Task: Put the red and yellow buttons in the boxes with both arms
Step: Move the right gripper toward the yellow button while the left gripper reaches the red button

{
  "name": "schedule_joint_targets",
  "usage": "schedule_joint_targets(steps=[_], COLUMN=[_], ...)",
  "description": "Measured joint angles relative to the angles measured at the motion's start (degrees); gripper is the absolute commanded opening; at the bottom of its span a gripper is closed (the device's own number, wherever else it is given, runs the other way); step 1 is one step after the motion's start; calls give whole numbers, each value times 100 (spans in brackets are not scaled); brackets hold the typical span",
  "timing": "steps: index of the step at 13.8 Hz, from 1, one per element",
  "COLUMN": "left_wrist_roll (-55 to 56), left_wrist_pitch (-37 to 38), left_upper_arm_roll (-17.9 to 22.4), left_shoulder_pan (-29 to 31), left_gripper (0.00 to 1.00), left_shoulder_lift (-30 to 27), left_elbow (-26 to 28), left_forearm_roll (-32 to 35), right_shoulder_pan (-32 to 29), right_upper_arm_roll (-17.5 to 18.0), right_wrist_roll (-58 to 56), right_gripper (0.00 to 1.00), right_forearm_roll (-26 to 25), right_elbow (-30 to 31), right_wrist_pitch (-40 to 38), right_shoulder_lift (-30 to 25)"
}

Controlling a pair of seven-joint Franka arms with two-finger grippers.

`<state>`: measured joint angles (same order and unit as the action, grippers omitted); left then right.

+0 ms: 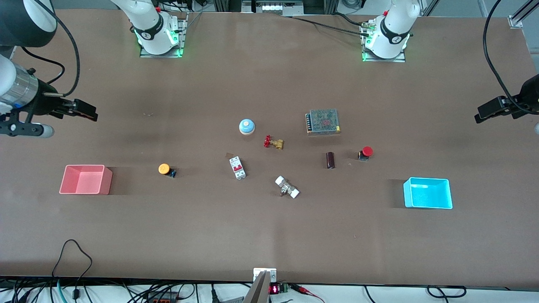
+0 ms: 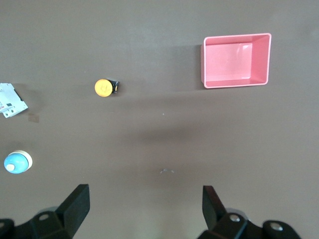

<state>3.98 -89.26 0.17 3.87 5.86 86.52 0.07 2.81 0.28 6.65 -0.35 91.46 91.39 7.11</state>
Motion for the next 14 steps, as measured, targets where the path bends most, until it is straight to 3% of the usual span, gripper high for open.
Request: schedule_joint_targets(steps=[4,8,14], left_wrist_roll=[-14,-15,8], left_wrist_pitch=[-181,-1165,-2731], left_upper_arm_roll=[-59,-160,-630], left_shoulder_pan=[-60,-239,-497], left_gripper=[100,100,100], left_shoulder_lift=[661,1588,1831], left_elbow=[118,321,1540], left_forearm_roll=[-3,-5,-7], right_shoulder_pan=[173,236,434], right_upper_arm_roll=[45,46,48], right_wrist_roll=[0,2,307], right_gripper=[100,100,100], right_forearm_roll=[0,0,5], right_elbow=[6,11,47], right_wrist_pitch=[570,1067,2092], right_shoulder_lift=[400,958,1721])
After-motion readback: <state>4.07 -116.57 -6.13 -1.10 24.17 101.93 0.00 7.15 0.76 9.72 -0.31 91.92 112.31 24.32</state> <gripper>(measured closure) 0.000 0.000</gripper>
